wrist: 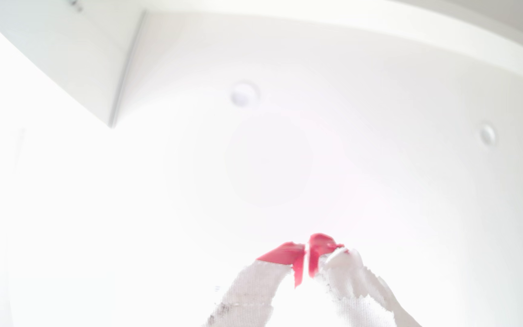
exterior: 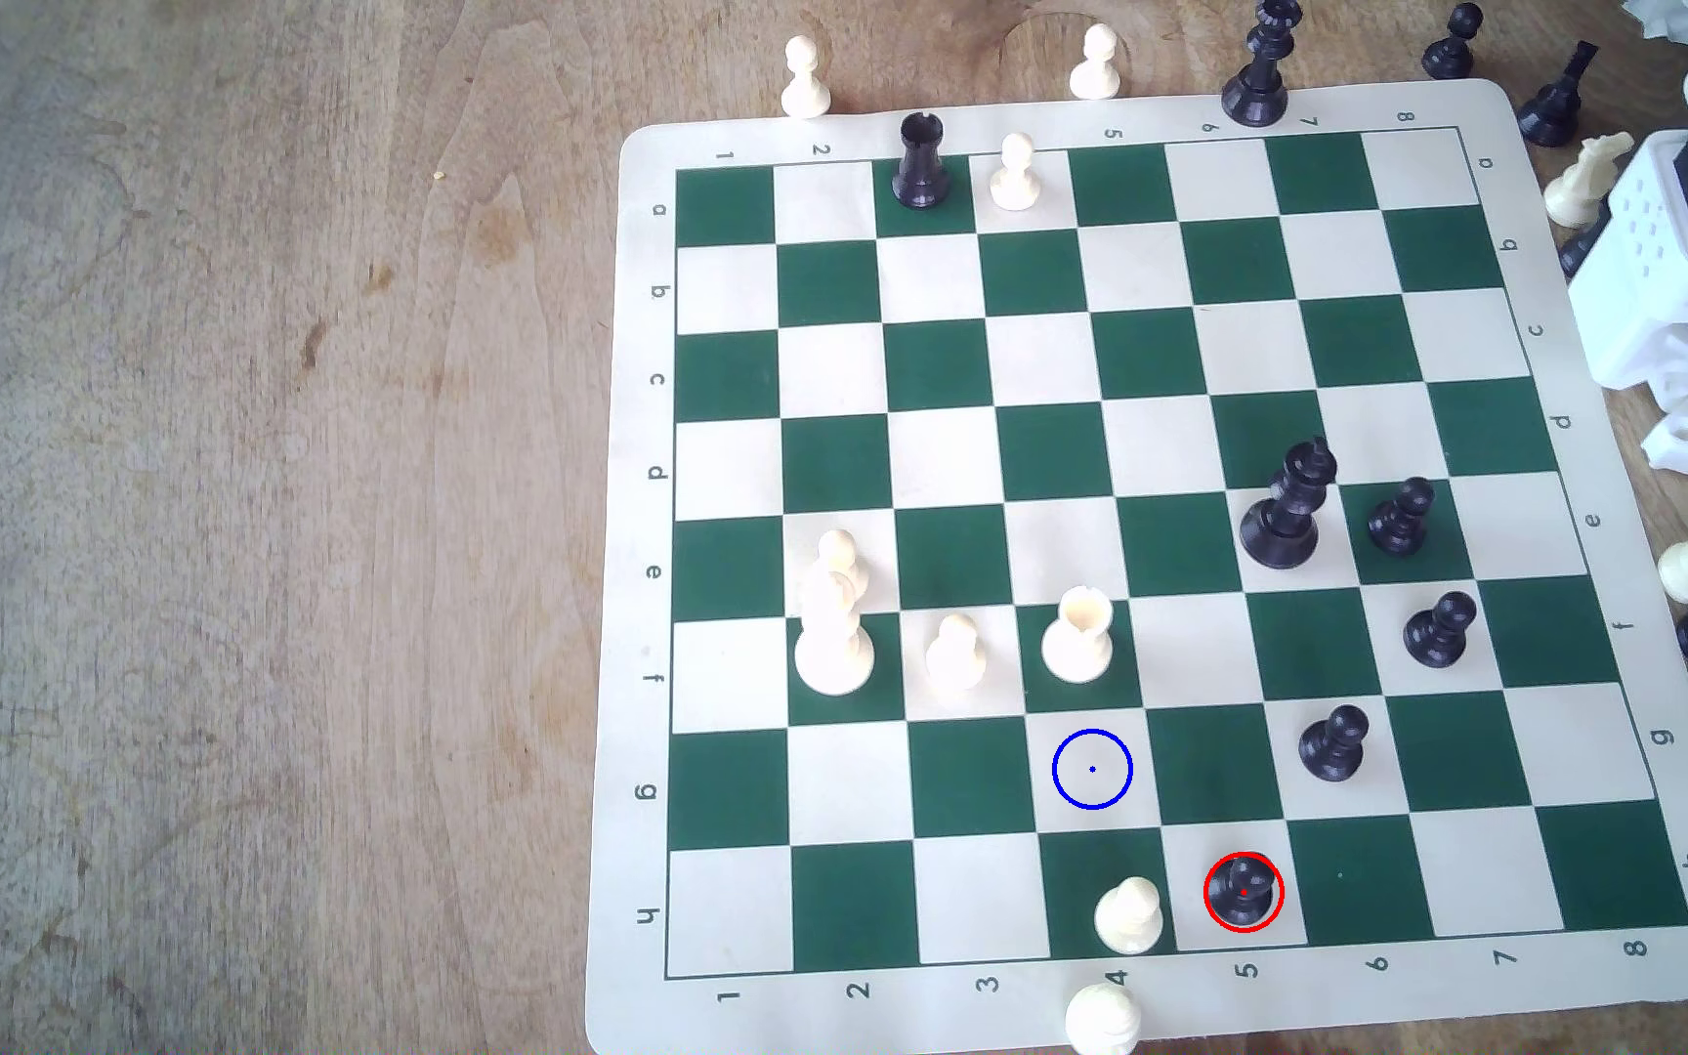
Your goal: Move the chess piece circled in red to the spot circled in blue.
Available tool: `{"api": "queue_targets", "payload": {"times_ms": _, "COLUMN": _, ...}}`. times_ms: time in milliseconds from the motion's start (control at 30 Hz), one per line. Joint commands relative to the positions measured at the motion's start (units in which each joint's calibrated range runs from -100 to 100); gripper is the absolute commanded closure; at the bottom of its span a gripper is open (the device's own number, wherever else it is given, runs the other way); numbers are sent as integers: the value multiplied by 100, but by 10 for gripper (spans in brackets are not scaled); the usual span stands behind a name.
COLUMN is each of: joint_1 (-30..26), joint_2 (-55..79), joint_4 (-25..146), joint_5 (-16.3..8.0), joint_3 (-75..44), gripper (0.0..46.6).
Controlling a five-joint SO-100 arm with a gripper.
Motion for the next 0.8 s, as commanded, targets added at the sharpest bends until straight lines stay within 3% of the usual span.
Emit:
{"api": "queue_targets", "payload": {"times_ms": 0, "joint_1": -46, "joint_2": 14, "joint_4": -119, "joint_5": 24, "joint_3": 81, "gripper": 464}}
{"api": "queue_targets", "payload": {"times_ms": 667, "joint_1": -46, "joint_2": 14, "joint_4": -119, "joint_5": 24, "joint_3": 81, "gripper": 464}}
{"api": "queue_targets", "payload": {"times_ms": 733, "joint_1": -54, "joint_2": 14, "joint_4": 20, "joint_5": -171, "joint_3": 81, "gripper": 464}}
{"api": "queue_targets", "payload": {"times_ms": 767, "joint_1": -46, "joint_2": 14, "joint_4": 692, "joint_5": -151, "joint_3": 81, "gripper": 464}}
